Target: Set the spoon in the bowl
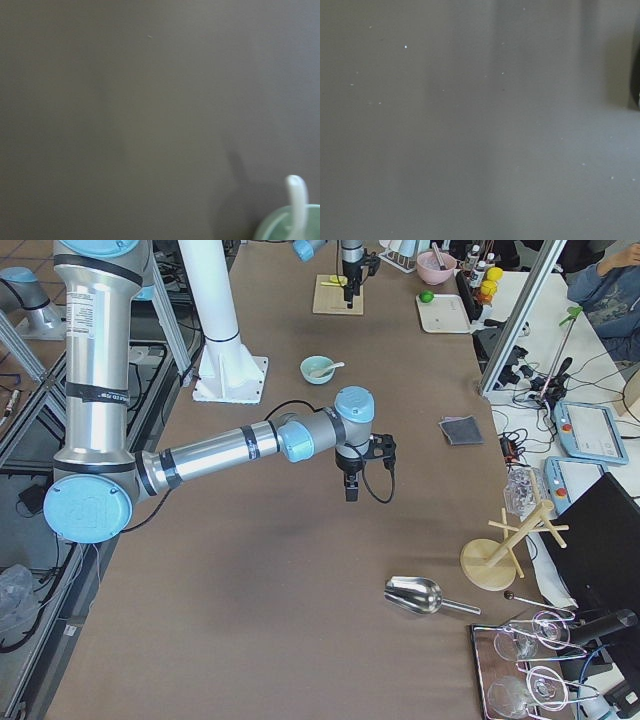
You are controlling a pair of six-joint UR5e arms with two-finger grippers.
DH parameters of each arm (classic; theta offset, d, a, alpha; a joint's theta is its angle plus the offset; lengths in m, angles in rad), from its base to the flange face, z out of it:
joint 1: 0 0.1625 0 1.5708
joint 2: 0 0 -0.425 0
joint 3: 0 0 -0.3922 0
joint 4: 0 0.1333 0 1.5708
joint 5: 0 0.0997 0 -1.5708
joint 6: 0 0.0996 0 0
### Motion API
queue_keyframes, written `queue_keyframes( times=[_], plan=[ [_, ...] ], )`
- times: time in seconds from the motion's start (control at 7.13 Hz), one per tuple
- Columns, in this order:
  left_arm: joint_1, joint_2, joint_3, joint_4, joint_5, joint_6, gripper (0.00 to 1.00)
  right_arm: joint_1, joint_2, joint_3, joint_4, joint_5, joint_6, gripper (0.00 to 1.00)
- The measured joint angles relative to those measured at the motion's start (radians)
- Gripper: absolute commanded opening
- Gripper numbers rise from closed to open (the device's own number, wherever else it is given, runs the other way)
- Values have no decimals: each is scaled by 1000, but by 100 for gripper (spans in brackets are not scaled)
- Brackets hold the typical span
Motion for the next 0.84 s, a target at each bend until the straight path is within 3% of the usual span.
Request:
queue_keyframes(
  times=[0.28,0.56,0.84],
  plan=[
    [-241,172,-3,10,-139,361,98,105,36,-111,-3,27,-152,100],
    [-442,310,33,9,-201,631,98,193,66,-194,-28,35,-285,100],
    [-602,378,124,8,-219,858,98,259,87,-217,-110,38,-409,100]
  ],
)
